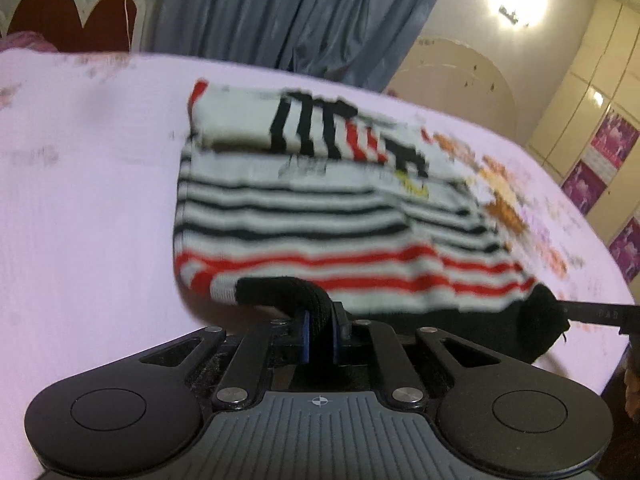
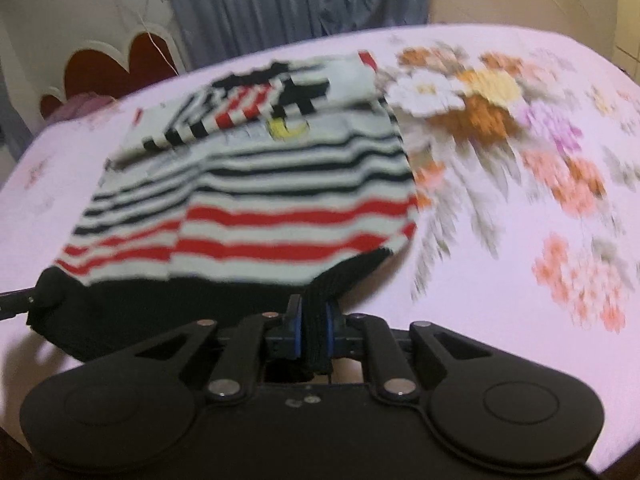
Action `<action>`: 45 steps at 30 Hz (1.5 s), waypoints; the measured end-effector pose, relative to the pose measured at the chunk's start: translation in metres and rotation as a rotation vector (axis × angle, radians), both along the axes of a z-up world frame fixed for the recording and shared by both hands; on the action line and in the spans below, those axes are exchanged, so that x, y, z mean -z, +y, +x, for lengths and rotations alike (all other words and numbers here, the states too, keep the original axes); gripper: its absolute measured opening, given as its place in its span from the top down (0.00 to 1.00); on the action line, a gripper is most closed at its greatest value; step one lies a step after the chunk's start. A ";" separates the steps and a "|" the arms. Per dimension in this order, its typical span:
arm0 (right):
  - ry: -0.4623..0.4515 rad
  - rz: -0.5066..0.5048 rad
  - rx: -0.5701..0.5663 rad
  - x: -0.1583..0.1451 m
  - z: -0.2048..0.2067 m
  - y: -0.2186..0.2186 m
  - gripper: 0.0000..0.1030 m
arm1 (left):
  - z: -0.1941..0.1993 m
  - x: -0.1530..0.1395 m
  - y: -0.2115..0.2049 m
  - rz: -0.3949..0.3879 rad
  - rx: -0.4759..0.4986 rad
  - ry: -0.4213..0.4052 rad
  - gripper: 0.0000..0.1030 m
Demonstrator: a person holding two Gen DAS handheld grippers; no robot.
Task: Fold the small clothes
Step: 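Lift the held hem with both tools and fold it over toward the collar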
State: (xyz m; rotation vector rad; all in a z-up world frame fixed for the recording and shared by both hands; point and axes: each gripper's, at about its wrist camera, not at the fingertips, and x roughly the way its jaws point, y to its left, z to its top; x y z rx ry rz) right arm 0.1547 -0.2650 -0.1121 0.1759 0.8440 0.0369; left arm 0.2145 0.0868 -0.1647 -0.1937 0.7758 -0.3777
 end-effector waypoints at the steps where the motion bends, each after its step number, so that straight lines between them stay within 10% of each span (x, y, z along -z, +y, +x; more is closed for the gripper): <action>1: -0.017 0.006 -0.004 -0.005 0.003 -0.001 0.90 | 0.004 -0.005 0.000 -0.003 -0.004 -0.014 0.91; 24: -0.250 0.094 0.024 -0.068 0.145 -0.035 0.90 | 0.146 -0.059 -0.016 -0.062 -0.129 -0.174 0.92; 45: -0.131 0.231 0.104 -0.032 0.307 -0.054 0.90 | 0.300 -0.025 -0.035 -0.041 -0.258 -0.075 0.92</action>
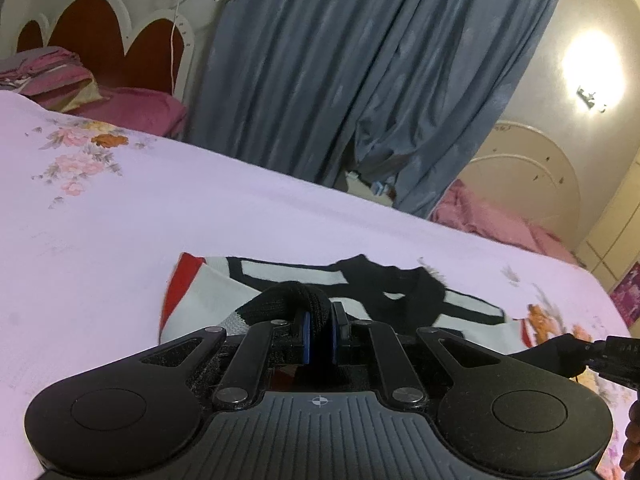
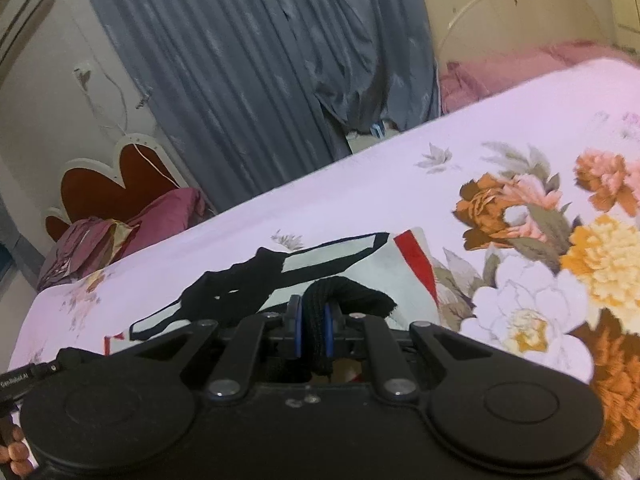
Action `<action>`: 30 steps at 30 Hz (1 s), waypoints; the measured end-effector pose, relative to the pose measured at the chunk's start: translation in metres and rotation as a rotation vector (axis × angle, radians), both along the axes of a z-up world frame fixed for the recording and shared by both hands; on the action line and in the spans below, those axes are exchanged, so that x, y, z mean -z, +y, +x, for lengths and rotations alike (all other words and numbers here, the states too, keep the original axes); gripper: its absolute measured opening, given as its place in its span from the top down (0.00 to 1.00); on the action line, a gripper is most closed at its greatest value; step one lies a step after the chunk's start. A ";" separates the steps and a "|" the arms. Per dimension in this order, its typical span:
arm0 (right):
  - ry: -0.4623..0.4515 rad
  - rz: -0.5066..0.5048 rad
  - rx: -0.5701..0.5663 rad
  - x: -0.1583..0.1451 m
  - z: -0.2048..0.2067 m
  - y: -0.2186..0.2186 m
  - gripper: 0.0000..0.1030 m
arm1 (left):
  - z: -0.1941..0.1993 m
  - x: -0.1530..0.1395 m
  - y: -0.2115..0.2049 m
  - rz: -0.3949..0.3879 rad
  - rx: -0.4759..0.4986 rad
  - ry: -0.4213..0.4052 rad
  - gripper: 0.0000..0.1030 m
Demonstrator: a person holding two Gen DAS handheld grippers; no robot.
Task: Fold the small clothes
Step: 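Lift the held hem with both tools and fold it over toward the collar, then open both tools to release the hem onto the sweater chest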
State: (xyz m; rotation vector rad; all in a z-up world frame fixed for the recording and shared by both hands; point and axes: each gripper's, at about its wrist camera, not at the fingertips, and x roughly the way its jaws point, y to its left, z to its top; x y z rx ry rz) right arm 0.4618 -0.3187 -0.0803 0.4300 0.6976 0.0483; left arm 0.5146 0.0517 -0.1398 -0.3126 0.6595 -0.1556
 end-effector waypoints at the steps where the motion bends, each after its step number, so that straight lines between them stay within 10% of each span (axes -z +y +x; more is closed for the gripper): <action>1: 0.018 0.012 0.005 0.004 0.008 -0.002 0.90 | 0.007 0.003 -0.001 -0.001 -0.005 0.013 0.92; 13: 0.115 0.081 0.054 0.044 0.064 -0.012 0.89 | 0.061 0.036 -0.005 0.005 -0.059 0.128 0.91; 19: 0.118 0.112 0.045 0.049 0.075 -0.017 0.67 | 0.072 0.041 -0.002 -0.016 -0.075 0.179 0.85; 21: 0.077 0.072 0.054 0.042 0.074 -0.017 0.55 | 0.071 0.038 0.002 -0.029 -0.101 0.158 0.72; 23: 0.047 0.020 0.052 0.035 0.074 -0.015 0.50 | 0.066 0.030 0.007 -0.014 -0.158 0.102 0.27; 30: -0.029 -0.013 0.036 0.023 0.065 -0.023 0.48 | 0.053 0.024 0.011 0.081 -0.118 0.036 0.26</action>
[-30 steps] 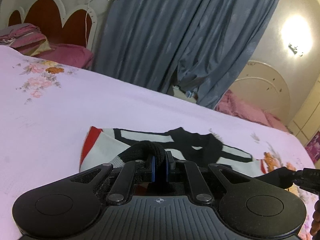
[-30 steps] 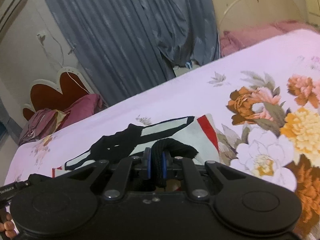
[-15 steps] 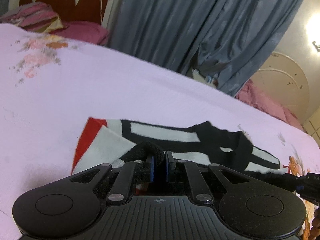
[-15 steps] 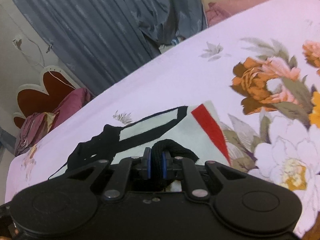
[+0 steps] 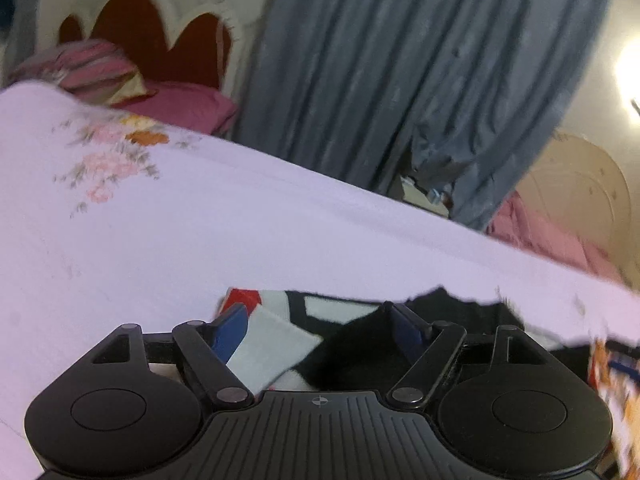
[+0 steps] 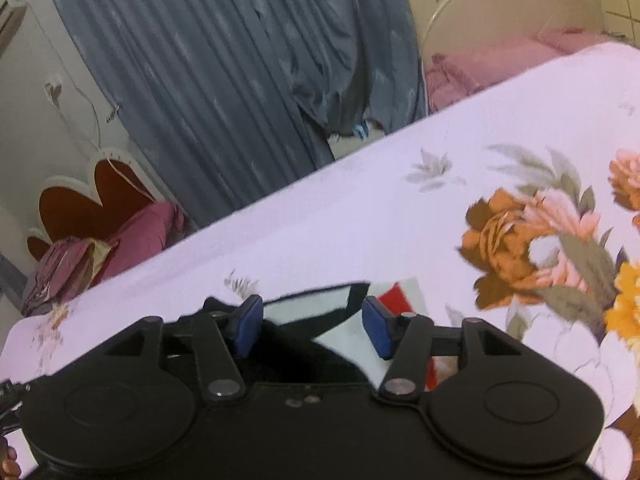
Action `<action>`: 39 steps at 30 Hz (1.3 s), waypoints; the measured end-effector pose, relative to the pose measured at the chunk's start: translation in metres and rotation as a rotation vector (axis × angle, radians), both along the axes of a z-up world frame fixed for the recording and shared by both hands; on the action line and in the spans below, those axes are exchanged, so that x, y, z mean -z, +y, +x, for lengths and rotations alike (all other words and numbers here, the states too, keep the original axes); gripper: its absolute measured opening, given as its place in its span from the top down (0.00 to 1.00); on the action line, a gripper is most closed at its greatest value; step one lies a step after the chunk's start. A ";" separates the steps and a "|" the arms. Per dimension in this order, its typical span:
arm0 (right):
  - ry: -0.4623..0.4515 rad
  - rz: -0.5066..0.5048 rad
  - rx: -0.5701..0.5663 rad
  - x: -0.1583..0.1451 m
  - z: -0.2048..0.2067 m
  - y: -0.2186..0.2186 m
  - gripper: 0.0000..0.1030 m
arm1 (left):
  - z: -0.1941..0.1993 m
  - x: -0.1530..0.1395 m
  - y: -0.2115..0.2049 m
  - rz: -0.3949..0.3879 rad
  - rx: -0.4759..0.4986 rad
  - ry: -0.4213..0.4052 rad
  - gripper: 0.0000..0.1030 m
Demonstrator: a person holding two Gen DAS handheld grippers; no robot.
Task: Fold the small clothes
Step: 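Open both tools to release the hem onto the sweater chest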
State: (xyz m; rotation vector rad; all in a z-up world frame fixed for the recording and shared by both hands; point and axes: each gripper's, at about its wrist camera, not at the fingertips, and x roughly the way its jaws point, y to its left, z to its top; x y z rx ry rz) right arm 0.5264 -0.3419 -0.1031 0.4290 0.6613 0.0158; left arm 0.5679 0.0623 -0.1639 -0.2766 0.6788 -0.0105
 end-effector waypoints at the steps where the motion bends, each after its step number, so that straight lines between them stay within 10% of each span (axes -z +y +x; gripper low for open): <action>1: -0.006 -0.003 -0.005 -0.001 -0.001 -0.001 0.47 | -0.003 0.002 -0.004 0.029 0.025 -0.003 0.26; 11: 0.063 -0.074 -0.068 0.018 0.005 0.011 0.43 | 0.000 0.017 -0.014 0.085 0.041 0.037 0.26; 16: 0.110 -0.151 -0.090 0.028 0.010 0.020 0.75 | -0.003 0.007 -0.012 0.065 0.030 0.009 0.26; 21: 0.112 -0.167 -0.111 0.030 0.012 0.024 0.86 | -0.005 0.023 -0.015 0.118 0.047 0.058 0.27; 23: 0.108 -0.205 -0.120 0.030 0.013 0.028 0.88 | -0.003 0.033 -0.014 0.139 0.040 0.085 0.51; 27: 0.103 -0.226 -0.094 0.030 0.016 0.027 0.93 | 0.000 0.038 -0.009 0.148 0.006 0.066 0.58; 39: 0.043 -0.252 -0.094 0.006 -0.008 0.031 0.81 | -0.032 0.008 -0.013 0.174 0.025 -0.052 0.58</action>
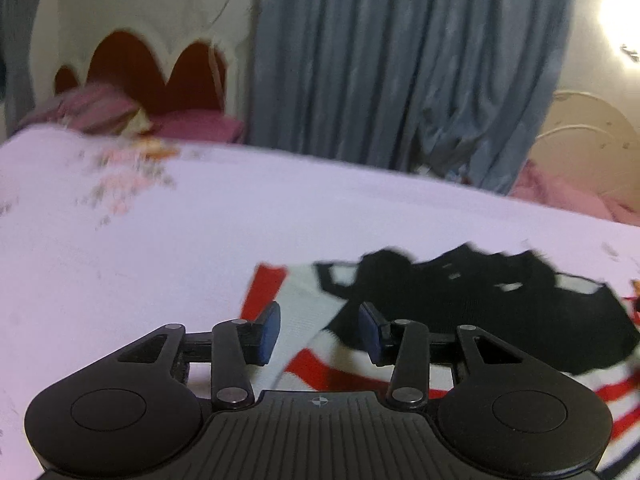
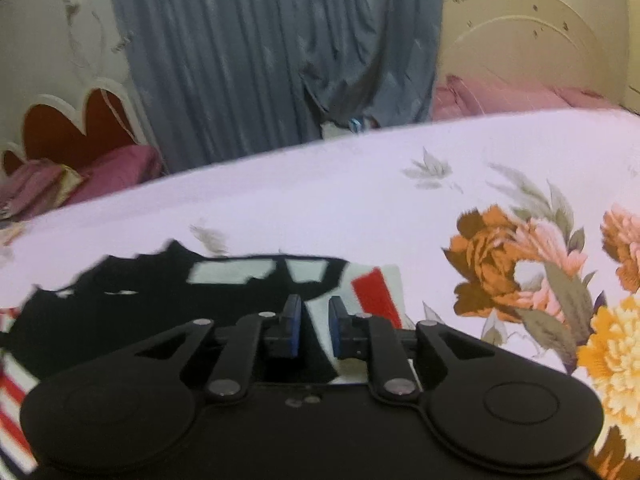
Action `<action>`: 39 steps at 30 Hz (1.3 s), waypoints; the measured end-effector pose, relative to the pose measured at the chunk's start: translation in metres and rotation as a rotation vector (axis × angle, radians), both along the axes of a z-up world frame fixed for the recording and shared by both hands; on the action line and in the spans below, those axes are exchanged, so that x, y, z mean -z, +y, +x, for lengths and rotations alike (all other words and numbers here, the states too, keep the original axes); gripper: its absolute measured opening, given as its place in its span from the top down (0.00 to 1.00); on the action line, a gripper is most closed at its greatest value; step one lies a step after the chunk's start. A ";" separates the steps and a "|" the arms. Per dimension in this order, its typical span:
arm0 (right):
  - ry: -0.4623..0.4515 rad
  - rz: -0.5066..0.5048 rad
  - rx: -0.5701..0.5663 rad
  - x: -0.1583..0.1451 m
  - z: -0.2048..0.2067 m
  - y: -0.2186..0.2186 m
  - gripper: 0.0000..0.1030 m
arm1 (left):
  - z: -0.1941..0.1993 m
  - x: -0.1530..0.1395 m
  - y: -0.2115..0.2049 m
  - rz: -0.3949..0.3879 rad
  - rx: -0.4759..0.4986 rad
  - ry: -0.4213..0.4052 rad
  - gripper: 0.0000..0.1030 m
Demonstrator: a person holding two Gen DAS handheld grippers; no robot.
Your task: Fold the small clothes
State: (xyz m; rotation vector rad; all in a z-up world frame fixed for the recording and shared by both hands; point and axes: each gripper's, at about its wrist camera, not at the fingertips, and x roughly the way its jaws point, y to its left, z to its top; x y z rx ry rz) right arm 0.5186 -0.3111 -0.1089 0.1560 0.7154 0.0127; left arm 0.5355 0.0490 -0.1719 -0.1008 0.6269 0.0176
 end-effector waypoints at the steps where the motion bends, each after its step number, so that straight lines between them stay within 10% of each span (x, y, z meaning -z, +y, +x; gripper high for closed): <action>1: -0.007 0.004 -0.021 -0.004 -0.005 0.005 0.81 | -0.006 -0.005 -0.006 0.010 0.034 -0.017 0.58; 11: 0.058 -0.017 -0.245 0.011 -0.037 0.093 0.82 | -0.027 0.016 -0.062 0.026 0.195 0.075 0.58; 26: 0.094 -0.116 -0.088 0.024 -0.060 0.040 0.83 | -0.045 0.022 -0.025 0.054 0.124 0.111 0.58; 39: 0.079 -0.059 -0.228 0.017 -0.089 0.109 0.77 | -0.077 0.020 -0.058 0.040 0.231 0.110 0.57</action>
